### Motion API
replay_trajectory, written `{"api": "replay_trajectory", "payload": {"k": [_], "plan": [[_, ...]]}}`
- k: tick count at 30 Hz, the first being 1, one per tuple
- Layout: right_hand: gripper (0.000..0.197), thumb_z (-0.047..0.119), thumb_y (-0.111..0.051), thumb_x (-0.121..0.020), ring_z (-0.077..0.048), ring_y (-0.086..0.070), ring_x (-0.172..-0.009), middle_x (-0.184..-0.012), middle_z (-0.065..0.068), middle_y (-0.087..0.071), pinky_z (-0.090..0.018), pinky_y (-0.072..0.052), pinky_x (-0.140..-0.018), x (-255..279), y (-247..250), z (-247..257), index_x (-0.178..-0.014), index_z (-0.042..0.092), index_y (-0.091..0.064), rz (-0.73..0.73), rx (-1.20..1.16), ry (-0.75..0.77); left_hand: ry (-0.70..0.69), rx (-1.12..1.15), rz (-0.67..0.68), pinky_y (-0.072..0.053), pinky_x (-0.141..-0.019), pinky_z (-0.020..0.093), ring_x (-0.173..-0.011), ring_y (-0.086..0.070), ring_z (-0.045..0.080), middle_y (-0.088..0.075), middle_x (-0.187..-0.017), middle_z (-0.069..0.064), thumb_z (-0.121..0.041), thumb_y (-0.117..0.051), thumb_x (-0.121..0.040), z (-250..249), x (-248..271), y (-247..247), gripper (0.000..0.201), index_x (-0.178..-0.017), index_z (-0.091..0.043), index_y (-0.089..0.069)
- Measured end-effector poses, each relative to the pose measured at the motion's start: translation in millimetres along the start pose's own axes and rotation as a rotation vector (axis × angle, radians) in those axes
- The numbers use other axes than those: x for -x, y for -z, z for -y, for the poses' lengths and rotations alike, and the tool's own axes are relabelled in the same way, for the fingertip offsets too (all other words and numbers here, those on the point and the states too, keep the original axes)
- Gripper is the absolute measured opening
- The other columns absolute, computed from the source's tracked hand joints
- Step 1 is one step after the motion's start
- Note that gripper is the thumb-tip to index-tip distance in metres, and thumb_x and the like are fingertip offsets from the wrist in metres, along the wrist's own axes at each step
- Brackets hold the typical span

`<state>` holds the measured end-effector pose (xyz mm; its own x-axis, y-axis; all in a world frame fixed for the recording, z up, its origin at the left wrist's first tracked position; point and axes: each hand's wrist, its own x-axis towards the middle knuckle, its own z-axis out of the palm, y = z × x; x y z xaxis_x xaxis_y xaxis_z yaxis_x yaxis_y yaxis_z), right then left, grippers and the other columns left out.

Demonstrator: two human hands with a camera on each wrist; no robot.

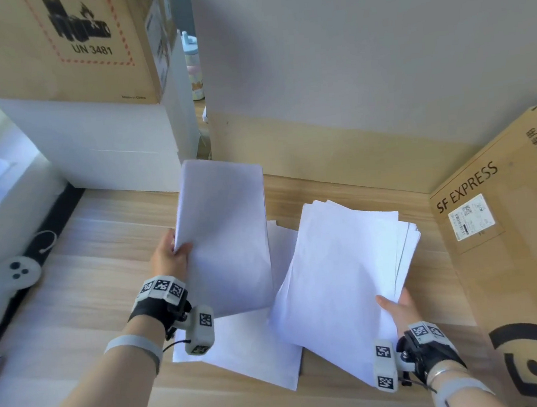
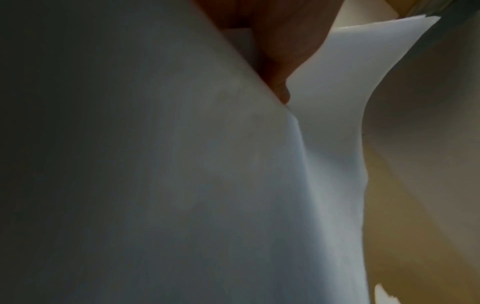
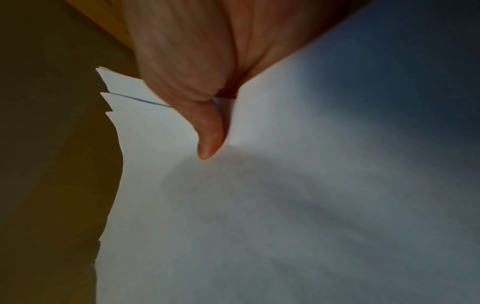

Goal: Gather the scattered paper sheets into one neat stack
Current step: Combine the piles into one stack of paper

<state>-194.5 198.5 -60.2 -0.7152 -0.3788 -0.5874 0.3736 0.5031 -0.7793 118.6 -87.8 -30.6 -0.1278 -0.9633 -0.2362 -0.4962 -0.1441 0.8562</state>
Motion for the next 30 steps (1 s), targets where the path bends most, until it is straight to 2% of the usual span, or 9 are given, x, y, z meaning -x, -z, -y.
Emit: {"api": "replay_trajectory", "payload": {"k": [6, 10, 14, 16, 19, 21, 23, 27, 30], "plan": [[0.052, -0.010, -0.052, -0.086, -0.034, -0.050, -0.118, -0.131, -0.020, -0.050, -0.046, -0.036, -0.105, 9, -13, 11, -0.135, -0.002, -0.037, 0.027, -0.046, 0.018, 0.065, 0.196, 0.114, -0.039, -0.082, 0.029, -0.096, -0.053, 0.020, -0.057, -0.105, 0.007, -0.005, -0.059, -0.085, -33, 13, -17, 0.037, -0.121, 0.001, -0.052], [0.096, 0.031, -0.081, -0.063, -0.030, -0.043, -0.130, -0.144, -0.010, -0.043, -0.053, -0.032, -0.111, -15, -17, -11, -0.142, 0.011, -0.030, 0.081, 0.030, 0.025, 0.050, 0.056, 0.373, -0.038, -0.081, 0.027, -0.094, -0.054, 0.019, -0.060, -0.103, 0.007, -0.010, -0.062, -0.084, -40, 35, -53, 0.034, -0.117, -0.006, -0.055], [0.050, 0.000, -0.065, -0.081, -0.029, -0.052, -0.116, -0.127, -0.012, -0.054, -0.050, -0.035, -0.109, 14, -31, 19, -0.127, 0.005, -0.046, 0.150, -0.039, 0.046, 0.073, -0.116, 0.542, -0.039, -0.082, 0.026, -0.097, -0.055, 0.020, -0.059, -0.103, 0.004, -0.014, -0.062, -0.083, -39, 56, -82, 0.033, -0.115, -0.014, -0.056], [0.042, 0.009, -0.073, -0.075, -0.031, -0.054, -0.117, -0.129, -0.016, -0.057, -0.053, -0.037, -0.107, 17, -33, 21, -0.113, 0.018, -0.054, 0.193, -0.031, 0.060, 0.112, -0.154, 0.522, -0.043, -0.094, 0.032, -0.110, -0.055, 0.024, -0.056, -0.121, 0.008, -0.023, -0.065, -0.081, -37, 59, -91, 0.048, -0.126, -0.012, -0.051], [0.037, -0.008, -0.056, -0.085, -0.034, -0.055, -0.117, -0.128, -0.019, -0.057, -0.056, -0.040, -0.104, 17, -33, 20, -0.108, 0.020, -0.055, 0.176, -0.005, 0.051, 0.187, -0.130, 0.514, -0.036, -0.104, 0.028, -0.125, -0.044, 0.022, -0.044, -0.135, 0.004, -0.033, -0.060, -0.084, -39, 65, -96, 0.050, -0.129, -0.016, -0.046], [0.041, -0.015, -0.048, -0.086, -0.036, -0.054, -0.118, -0.128, -0.021, -0.057, -0.056, -0.039, -0.104, 22, -38, 24, -0.109, 0.018, -0.055, 0.194, -0.011, 0.056, 0.206, -0.039, 0.555, -0.041, -0.080, 0.024, -0.107, -0.046, 0.015, -0.053, -0.101, -0.010, -0.024, -0.058, -0.088, -41, 69, -96, 0.015, -0.095, -0.031, -0.047], [0.039, -0.011, -0.046, -0.088, -0.035, -0.057, -0.112, -0.118, -0.019, -0.061, -0.054, -0.038, -0.106, 22, -38, 23, -0.120, 0.009, -0.054, 0.187, -0.055, 0.033, 0.194, 0.051, 0.546, -0.049, -0.074, 0.036, -0.086, -0.052, 0.021, -0.055, -0.080, -0.001, -0.022, -0.065, -0.080, -39, 71, -100, 0.033, -0.073, -0.029, -0.034], [0.054, 0.058, -0.046, -0.087, -0.029, -0.063, -0.101, -0.103, -0.011, -0.071, -0.046, -0.044, -0.101, 28, -31, 28, -0.110, 0.012, -0.066, 0.158, -0.091, -0.189, 0.187, 0.060, 0.404, -0.050, -0.067, 0.035, -0.066, -0.057, 0.025, -0.062, -0.084, 0.013, -0.015, -0.069, -0.075, -36, 73, -107, 0.041, -0.071, -0.030, -0.030], [0.057, 0.058, -0.074, -0.061, -0.029, -0.059, -0.110, -0.115, -0.013, -0.066, -0.048, -0.039, -0.105, 26, -33, 22, -0.102, 0.019, -0.063, 0.246, -0.038, -0.160, 0.179, 0.103, 0.429, -0.051, -0.066, 0.038, -0.064, -0.056, 0.025, -0.063, -0.082, 0.014, -0.019, -0.071, -0.071, -38, 74, -114, 0.043, -0.071, -0.033, -0.031]]}}
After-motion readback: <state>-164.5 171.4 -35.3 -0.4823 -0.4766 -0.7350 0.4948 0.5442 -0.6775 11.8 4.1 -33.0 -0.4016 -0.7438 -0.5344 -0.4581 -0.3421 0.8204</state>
